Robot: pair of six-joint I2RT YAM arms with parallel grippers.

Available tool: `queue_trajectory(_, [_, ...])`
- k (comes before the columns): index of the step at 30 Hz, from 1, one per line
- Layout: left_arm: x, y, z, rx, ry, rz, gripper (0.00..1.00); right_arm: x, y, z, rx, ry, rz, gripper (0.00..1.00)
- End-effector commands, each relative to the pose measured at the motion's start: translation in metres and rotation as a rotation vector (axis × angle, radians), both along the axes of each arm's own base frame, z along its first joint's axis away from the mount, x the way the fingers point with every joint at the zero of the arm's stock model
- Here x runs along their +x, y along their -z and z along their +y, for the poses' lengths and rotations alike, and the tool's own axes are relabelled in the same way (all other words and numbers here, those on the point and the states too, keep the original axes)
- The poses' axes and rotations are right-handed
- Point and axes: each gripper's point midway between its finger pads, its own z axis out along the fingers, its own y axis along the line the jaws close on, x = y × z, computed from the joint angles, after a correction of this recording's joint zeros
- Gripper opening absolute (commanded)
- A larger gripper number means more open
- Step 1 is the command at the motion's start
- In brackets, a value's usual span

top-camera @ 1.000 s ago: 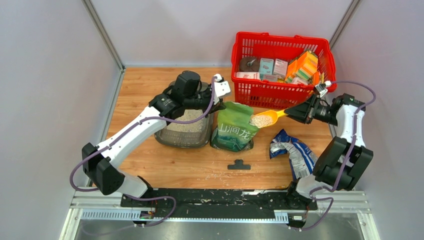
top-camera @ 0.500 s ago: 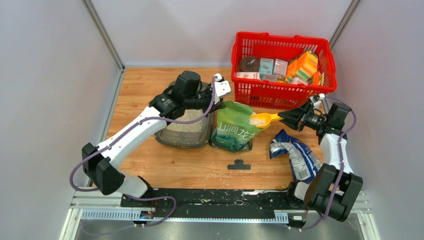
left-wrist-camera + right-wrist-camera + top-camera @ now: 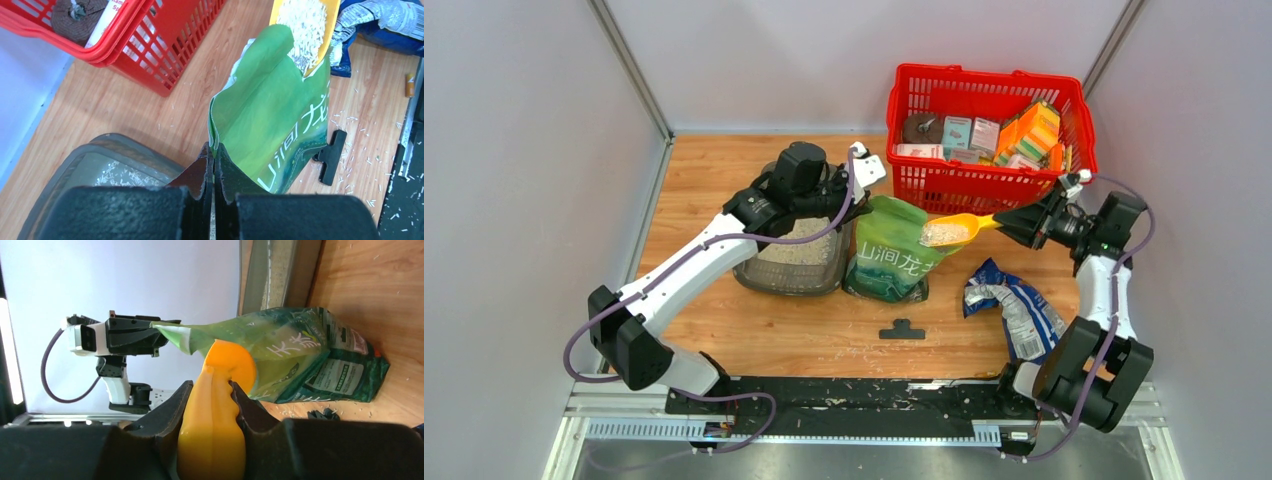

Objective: Fill the litter box with clean litter

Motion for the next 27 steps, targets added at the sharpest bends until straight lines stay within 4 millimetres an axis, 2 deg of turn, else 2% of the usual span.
queue_trajectory(1, [0.020, -0.056, 0.008, -0.099, -0.090, -0.151, 0.00, -0.017, -0.026, 0.002, -0.068, -0.060, -0.127, 0.00])
queue_trajectory(2, [0.022, -0.055, 0.009, -0.096, -0.101, -0.149, 0.00, -0.021, -0.026, 0.004, -0.035, -0.063, -0.077, 0.00])
queue_trajectory(9, [0.021, -0.060, 0.003, -0.143, -0.086, -0.142, 0.00, -0.025, -0.021, 0.004, -0.039, -0.057, -0.066, 0.00])
queue_trajectory(14, [0.016, -0.061, 0.004, -0.142, -0.074, -0.135, 0.00, -0.015, 0.001, -0.004, -0.031, -0.033, -0.007, 0.00])
queue_trajectory(18, [0.014, -0.060, 0.007, -0.128, -0.070, -0.136, 0.00, -0.007, 0.006, -0.016, -0.011, -0.011, 0.016, 0.00])
queue_trajectory(21, [0.014, -0.058, 0.007, -0.119, -0.070, -0.135, 0.00, -0.002, -0.003, -0.021, 0.010, -0.016, -0.006, 0.00])
queue_trajectory(22, [0.015, -0.054, 0.007, -0.111, -0.070, -0.131, 0.00, -0.002, -0.008, -0.022, -0.007, -0.028, -0.064, 0.00])
queue_trajectory(23, [0.016, -0.053, 0.006, -0.106, -0.071, -0.130, 0.00, -0.007, -0.012, -0.019, 0.029, -0.032, -0.026, 0.00])
queue_trajectory(24, [0.017, -0.051, 0.006, -0.098, -0.069, -0.133, 0.00, -0.002, -0.020, -0.022, 0.029, -0.037, -0.051, 0.00])
queue_trajectory(25, [0.021, -0.046, 0.005, -0.086, -0.078, -0.128, 0.00, 0.000, -0.021, -0.022, -0.011, -0.042, -0.179, 0.00])
queue_trajectory(26, [0.023, -0.045, 0.005, -0.080, -0.084, -0.127, 0.00, -0.011, -0.030, -0.016, 0.072, -0.026, -0.088, 0.00])
queue_trajectory(27, [0.026, -0.042, 0.004, -0.074, -0.089, -0.122, 0.00, -0.006, -0.033, -0.018, 0.098, -0.012, -0.066, 0.00])
